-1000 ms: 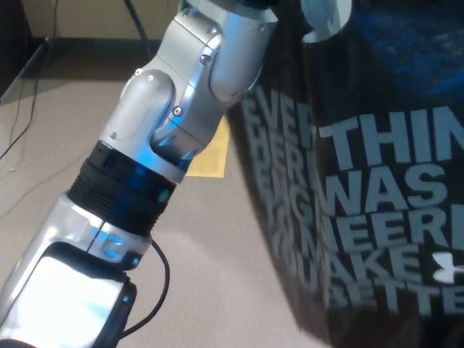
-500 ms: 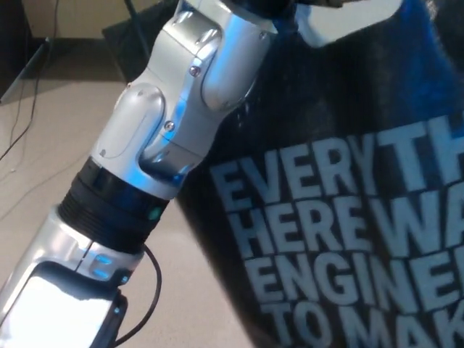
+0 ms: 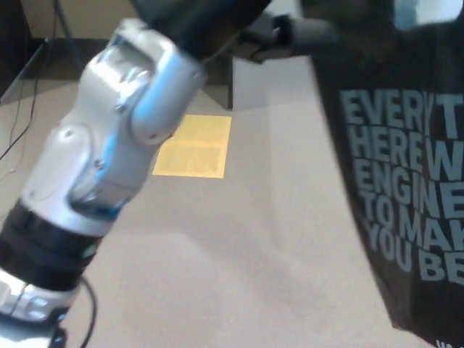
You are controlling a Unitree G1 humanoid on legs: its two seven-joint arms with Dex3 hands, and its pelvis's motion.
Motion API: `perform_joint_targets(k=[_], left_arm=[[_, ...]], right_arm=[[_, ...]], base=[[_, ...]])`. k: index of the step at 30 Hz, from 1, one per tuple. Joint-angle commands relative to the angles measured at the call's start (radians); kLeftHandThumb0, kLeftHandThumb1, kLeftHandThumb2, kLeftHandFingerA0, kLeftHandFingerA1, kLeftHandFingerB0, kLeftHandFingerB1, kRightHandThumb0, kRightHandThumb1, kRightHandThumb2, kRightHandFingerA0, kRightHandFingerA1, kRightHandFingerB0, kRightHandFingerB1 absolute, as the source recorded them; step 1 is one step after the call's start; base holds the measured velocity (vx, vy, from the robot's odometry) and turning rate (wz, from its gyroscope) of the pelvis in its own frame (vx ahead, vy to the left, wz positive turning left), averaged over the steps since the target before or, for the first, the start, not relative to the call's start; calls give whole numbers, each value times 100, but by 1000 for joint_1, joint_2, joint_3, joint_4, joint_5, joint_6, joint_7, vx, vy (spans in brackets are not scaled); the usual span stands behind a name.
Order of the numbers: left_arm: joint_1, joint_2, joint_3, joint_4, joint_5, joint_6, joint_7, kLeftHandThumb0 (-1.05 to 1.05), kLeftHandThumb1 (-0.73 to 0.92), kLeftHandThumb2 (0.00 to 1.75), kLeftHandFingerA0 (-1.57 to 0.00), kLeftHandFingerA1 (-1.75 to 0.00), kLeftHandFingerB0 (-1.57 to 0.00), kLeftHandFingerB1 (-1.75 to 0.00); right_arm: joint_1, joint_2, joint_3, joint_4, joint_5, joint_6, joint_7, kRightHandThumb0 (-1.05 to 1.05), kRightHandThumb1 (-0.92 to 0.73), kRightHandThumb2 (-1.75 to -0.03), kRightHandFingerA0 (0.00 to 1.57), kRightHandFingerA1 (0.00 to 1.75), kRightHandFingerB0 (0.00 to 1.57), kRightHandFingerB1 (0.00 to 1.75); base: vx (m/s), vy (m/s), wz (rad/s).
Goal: A person is holding a plastic bag and the robot extends its left hand to grab the bag by hooking its thumb into the holes at the top and brings its hand down by its side. Then it extends its arm again to hand the plastic bag back to the person.
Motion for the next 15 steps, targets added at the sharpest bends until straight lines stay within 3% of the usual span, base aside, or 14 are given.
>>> perform_joint_targets(k=[1, 3, 4, 6, 7, 8, 9, 12, 13, 14, 15], left_arm=[[304, 199, 157, -146, -226, 60, -297, -85, 40, 76, -3, -16, 0, -4], [391, 214, 185, -141, -224, 18, -252, -77, 42, 86, 0, -11, 0, -8], [462, 217, 211, -135, -237, -13, -217, -88, 53, 57, 0, -27, 0, -14], [549, 224, 243, -114, -257, -60, -178, -88, 51, 64, 0, -24, 0, -18], [612, 223, 263, -107, -275, -81, -164, -74, 40, 86, -2, -15, -2, -11], [687, 228, 281, -71, -269, -123, -122, -86, 52, 57, -6, -30, 0, -20], [745, 224, 296, -43, -276, -148, -98, -65, 37, 82, -3, -33, -2, -18], [880, 203, 333, 30, -298, -215, -38, -56, 32, 78, 0, -33, 0, -26], [914, 197, 345, 62, -299, -247, -13, -68, 35, 61, -11, -34, -8, -28], [961, 190, 360, 120, -293, -296, 36, -33, 12, 78, 0, -49, 0, -48], [978, 189, 364, 144, -282, -312, 61, -33, 12, 78, 0, -49, 0, -48]], right_arm=[[-8, -23, -9, 3, 6, 4, 9, -31, -66, -60, 67, 46, 63, 42], [-6, -30, -7, 2, 2, 3, 8, -30, -67, -60, 67, 45, 63, 42], [-2, -32, -5, 2, 0, 1, 4, -29, -67, -60, 68, 46, 62, 42], [-3, -28, -5, 3, -1, 0, -2, -28, -67, -60, 70, 47, 63, 42], [2, -28, -4, 2, -2, -4, -2, -28, -67, -60, 69, 47, 63, 42], [-3, -24, -11, 6, 7, -3, 4, -28, -67, -60, 67, 47, 63, 42], [-4, -24, -15, 6, 12, 1, 9, -28, -67, -60, 68, 47, 63, 42], [2, -27, -10, 4, 6, -1, 6, -29, -67, -60, 68, 47, 62, 42], [5, -27, -8, 4, 4, -2, 4, -29, -67, -60, 68, 47, 63, 42], [11, -24, -8, 4, 4, -6, 3, -30, -67, -60, 69, 47, 63, 42], [12, -24, -9, 3, 6, -7, 3, -30, -67, -60, 69, 47, 63, 42]], base=[[0, 0, 0], [0, 0, 0], [0, 0, 0], [0, 0, 0], [0, 0, 0], [0, 0, 0], [0, 0, 0], [0, 0, 0], [0, 0, 0], [0, 0, 0], [0, 0, 0]])
